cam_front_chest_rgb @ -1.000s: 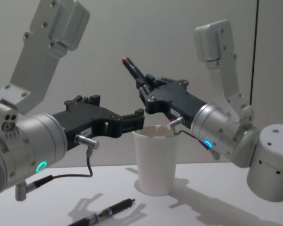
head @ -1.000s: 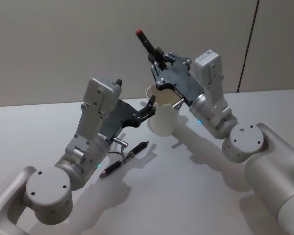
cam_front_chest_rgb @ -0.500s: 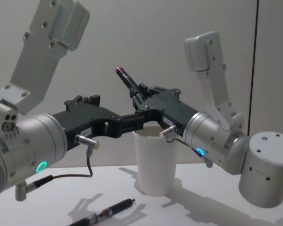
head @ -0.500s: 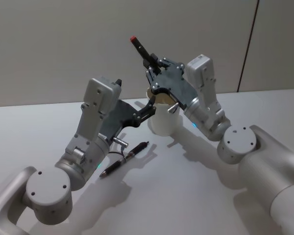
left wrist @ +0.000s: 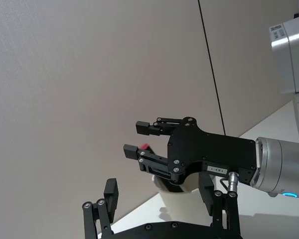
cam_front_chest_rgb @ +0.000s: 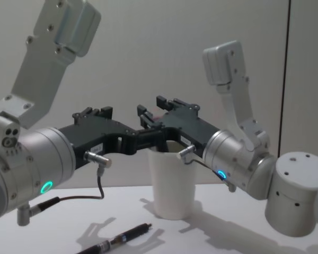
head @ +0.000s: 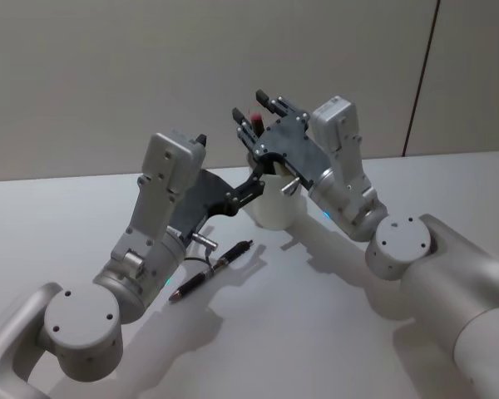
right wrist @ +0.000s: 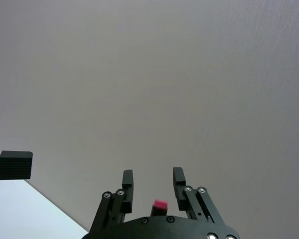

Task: Place the pen into the pen holder.

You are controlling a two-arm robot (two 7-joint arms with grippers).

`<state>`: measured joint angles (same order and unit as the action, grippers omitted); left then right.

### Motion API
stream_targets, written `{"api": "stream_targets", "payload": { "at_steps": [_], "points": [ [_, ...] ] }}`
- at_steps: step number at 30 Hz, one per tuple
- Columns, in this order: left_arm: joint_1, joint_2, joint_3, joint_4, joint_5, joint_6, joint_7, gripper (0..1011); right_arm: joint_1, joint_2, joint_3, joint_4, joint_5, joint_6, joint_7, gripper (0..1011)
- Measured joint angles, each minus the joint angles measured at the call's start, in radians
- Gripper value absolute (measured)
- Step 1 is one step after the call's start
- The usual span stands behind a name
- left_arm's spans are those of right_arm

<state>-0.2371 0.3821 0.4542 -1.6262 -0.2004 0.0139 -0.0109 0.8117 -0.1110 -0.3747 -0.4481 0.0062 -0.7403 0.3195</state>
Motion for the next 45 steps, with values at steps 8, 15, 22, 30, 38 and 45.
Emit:
{"api": "stream_targets", "payload": {
  "at_steps": [8, 15, 22, 30, 38, 45],
  "points": [
    [0.000, 0.000, 0.000, 0.000, 0.000, 0.000, 0.000, 1001, 0.006, -0.003, -0.001, 0.015, 0.000, -0.005, 0.000, 699],
    [0.000, 0.000, 0.000, 0.000, 0.000, 0.000, 0.000, 1001, 0.007, -0.003, 0.001, 0.013, 0.004, -0.005, 0.004, 917],
    [0.000, 0.000, 0.000, 0.000, 0.000, 0.000, 0.000, 1001, -0.020, 0.009, 0.014, -0.051, 0.030, 0.020, 0.023, 1001],
    [0.000, 0.000, 0.000, 0.000, 0.000, 0.000, 0.000, 1001, -0.109, 0.052, 0.041, -0.243, 0.085, 0.113, 0.051, 1001],
    [0.000, 0.000, 0.000, 0.000, 0.000, 0.000, 0.000, 1001, -0.205, 0.098, 0.065, -0.425, 0.127, 0.198, 0.053, 1001],
    [0.000, 0.000, 0.000, 0.000, 0.000, 0.000, 0.000, 1001, -0.297, 0.141, 0.083, -0.583, 0.155, 0.275, 0.031, 1001]
  ]
}}
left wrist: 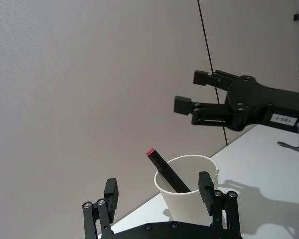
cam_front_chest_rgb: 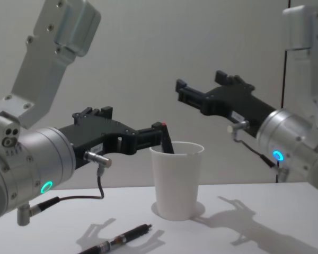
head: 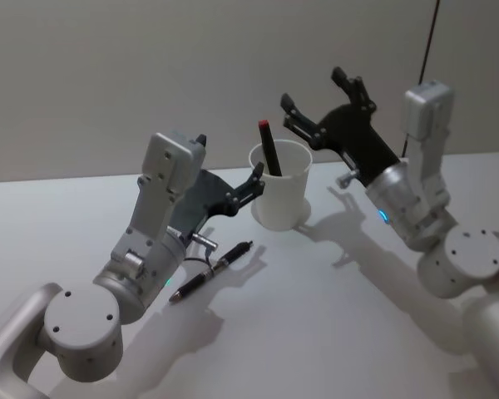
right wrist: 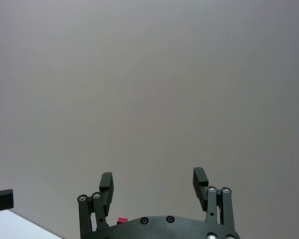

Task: Place the pen into the pen holder.

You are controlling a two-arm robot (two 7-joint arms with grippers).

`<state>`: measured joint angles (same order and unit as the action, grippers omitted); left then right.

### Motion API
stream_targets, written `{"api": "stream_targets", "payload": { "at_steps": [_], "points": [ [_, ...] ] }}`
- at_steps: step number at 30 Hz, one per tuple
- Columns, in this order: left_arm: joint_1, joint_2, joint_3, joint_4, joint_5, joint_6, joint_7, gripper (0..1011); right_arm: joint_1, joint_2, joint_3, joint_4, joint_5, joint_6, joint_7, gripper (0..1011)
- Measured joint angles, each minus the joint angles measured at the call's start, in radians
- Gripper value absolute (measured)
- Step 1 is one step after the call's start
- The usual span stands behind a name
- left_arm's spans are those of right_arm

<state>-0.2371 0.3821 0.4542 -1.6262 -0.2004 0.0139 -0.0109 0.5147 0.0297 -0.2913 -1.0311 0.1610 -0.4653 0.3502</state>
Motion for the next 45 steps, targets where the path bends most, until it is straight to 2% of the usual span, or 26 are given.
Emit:
{"api": "stream_targets", "payload": {
  "at_steps": [4, 6, 13, 26, 45],
  "points": [
    [0.000, 0.000, 0.000, 0.000, 0.000, 0.000, 0.000, 1001, -0.031, 0.014, 0.005, -0.051, 0.008, 0.027, -0.013, 1001],
    [0.000, 0.000, 0.000, 0.000, 0.000, 0.000, 0.000, 1001, -0.073, 0.032, 0.010, -0.117, 0.016, 0.057, -0.031, 1001],
    [0.000, 0.000, 0.000, 0.000, 0.000, 0.000, 0.000, 1001, -0.134, 0.057, 0.016, -0.207, 0.027, 0.101, -0.064, 1001],
    [0.000, 0.000, 0.000, 0.000, 0.000, 0.000, 0.000, 1001, -0.170, 0.076, 0.020, -0.257, 0.034, 0.133, -0.084, 1001],
    [0.000, 0.000, 0.000, 0.000, 0.000, 0.000, 0.000, 1001, -0.342, 0.187, 0.043, -0.486, 0.079, 0.308, -0.179, 1001]
  ]
}}
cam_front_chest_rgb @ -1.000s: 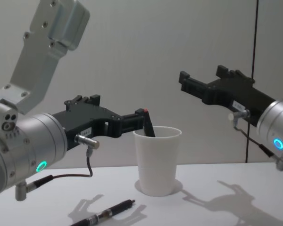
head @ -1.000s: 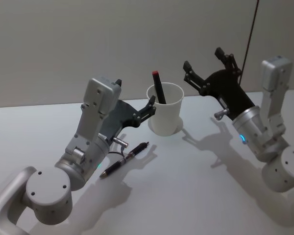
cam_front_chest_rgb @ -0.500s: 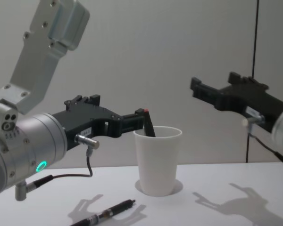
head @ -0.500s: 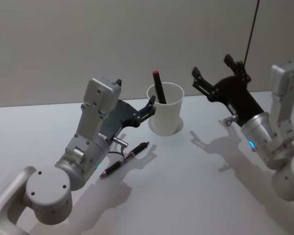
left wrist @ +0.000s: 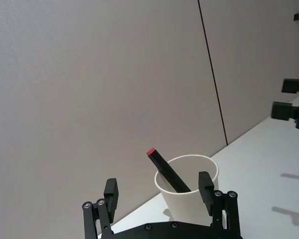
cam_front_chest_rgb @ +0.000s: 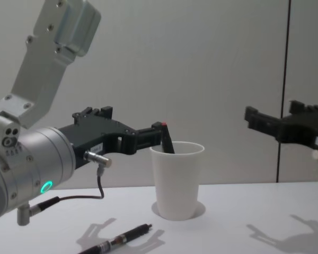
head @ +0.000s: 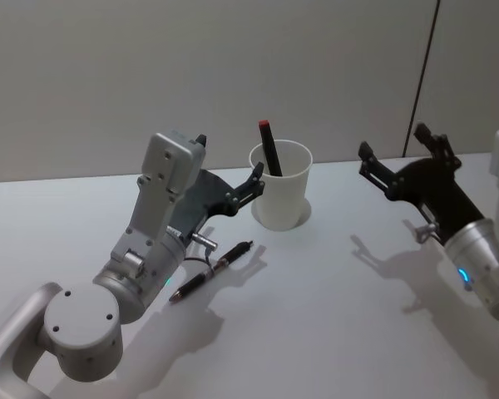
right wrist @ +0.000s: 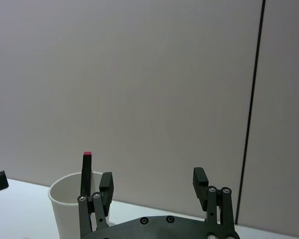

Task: Place the pen into the pen holder.

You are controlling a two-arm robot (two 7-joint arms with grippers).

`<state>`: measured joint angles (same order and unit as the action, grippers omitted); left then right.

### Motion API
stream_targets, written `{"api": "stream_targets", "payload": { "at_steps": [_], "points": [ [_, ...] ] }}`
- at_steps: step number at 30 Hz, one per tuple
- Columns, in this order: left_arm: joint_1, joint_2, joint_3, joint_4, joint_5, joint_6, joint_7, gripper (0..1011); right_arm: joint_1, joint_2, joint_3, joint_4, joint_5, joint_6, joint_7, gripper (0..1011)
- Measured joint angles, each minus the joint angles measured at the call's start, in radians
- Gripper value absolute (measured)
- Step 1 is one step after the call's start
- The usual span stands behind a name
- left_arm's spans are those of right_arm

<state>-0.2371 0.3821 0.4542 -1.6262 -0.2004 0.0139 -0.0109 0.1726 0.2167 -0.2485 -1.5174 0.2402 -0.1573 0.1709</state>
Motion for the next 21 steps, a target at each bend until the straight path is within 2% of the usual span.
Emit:
{"api": "stream_targets", "payload": {
  "at_steps": [9, 16, 21],
  "points": [
    [0.000, 0.000, 0.000, 0.000, 0.000, 0.000, 0.000, 1001, -0.095, 0.062, 0.012, -0.128, 0.025, 0.097, -0.053, 1001],
    [0.000, 0.000, 0.000, 0.000, 0.000, 0.000, 0.000, 1001, -0.155, 0.100, 0.019, -0.207, 0.040, 0.158, -0.086, 1001],
    [0.000, 0.000, 0.000, 0.000, 0.000, 0.000, 0.000, 1001, -0.178, 0.115, 0.022, -0.238, 0.046, 0.183, -0.100, 1001]
  ]
}}
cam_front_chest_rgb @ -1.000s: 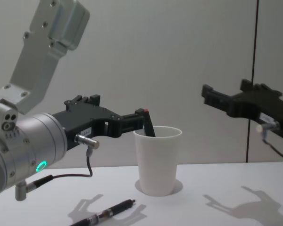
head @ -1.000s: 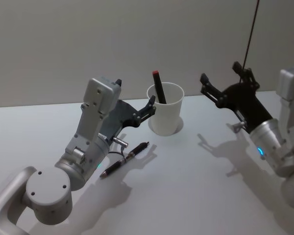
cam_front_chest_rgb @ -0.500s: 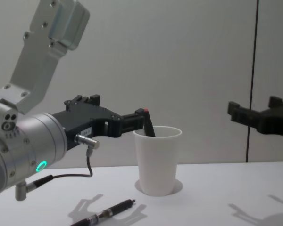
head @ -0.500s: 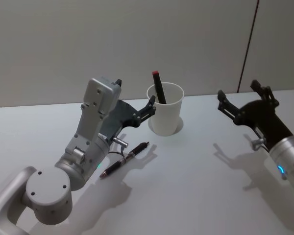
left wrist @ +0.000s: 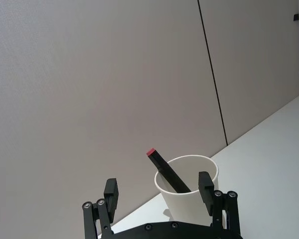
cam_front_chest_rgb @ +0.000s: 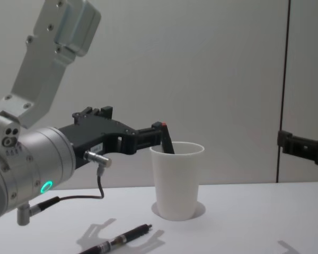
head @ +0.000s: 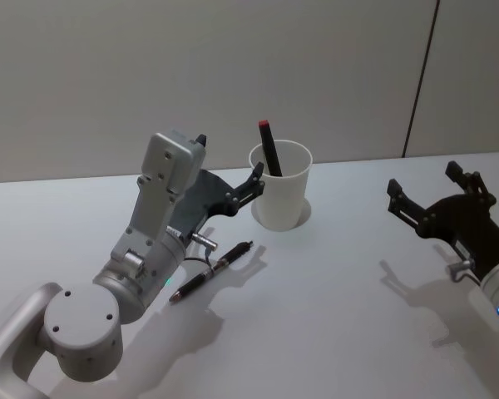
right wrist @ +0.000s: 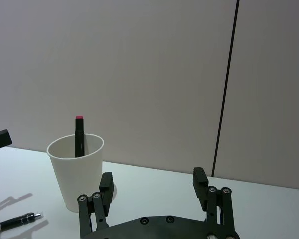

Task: Place the pen into the pen holder.

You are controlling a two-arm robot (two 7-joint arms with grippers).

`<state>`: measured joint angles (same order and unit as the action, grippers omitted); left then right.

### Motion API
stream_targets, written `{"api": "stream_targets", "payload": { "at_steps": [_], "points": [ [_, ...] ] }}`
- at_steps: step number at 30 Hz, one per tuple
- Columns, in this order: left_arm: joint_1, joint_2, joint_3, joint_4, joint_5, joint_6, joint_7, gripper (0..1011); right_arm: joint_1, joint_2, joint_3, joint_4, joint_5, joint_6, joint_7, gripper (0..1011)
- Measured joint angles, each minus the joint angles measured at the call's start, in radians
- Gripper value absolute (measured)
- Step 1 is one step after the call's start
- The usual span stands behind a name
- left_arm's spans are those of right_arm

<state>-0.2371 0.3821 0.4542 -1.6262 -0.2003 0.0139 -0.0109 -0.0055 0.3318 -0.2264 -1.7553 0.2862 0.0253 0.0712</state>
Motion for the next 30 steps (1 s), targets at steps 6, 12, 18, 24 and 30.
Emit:
{"api": "stream_targets", "payload": {
  "at_steps": [6, 12, 18, 24, 30],
  "points": [
    [0.000, 0.000, 0.000, 0.000, 0.000, 0.000, 0.000, 1001, -0.009, 0.005, 0.001, -0.011, 0.002, 0.009, -0.005, 1001],
    [0.000, 0.000, 0.000, 0.000, 0.000, 0.000, 0.000, 1001, -0.009, 0.006, 0.001, -0.012, 0.002, 0.009, -0.005, 1001],
    [0.000, 0.000, 0.000, 0.000, 0.000, 0.000, -0.001, 1001, -0.009, 0.006, 0.001, -0.012, 0.002, 0.009, -0.005, 1001],
    [0.000, 0.003, -0.004, 0.000, -0.005, 0.000, -0.019, 1001, -0.009, 0.006, 0.001, -0.012, 0.002, 0.009, -0.005, 1001],
    [0.002, 0.016, -0.015, -0.004, -0.029, 0.002, -0.060, 1001, -0.009, 0.006, 0.000, -0.012, 0.002, 0.009, -0.004, 1001]
  ]
}}
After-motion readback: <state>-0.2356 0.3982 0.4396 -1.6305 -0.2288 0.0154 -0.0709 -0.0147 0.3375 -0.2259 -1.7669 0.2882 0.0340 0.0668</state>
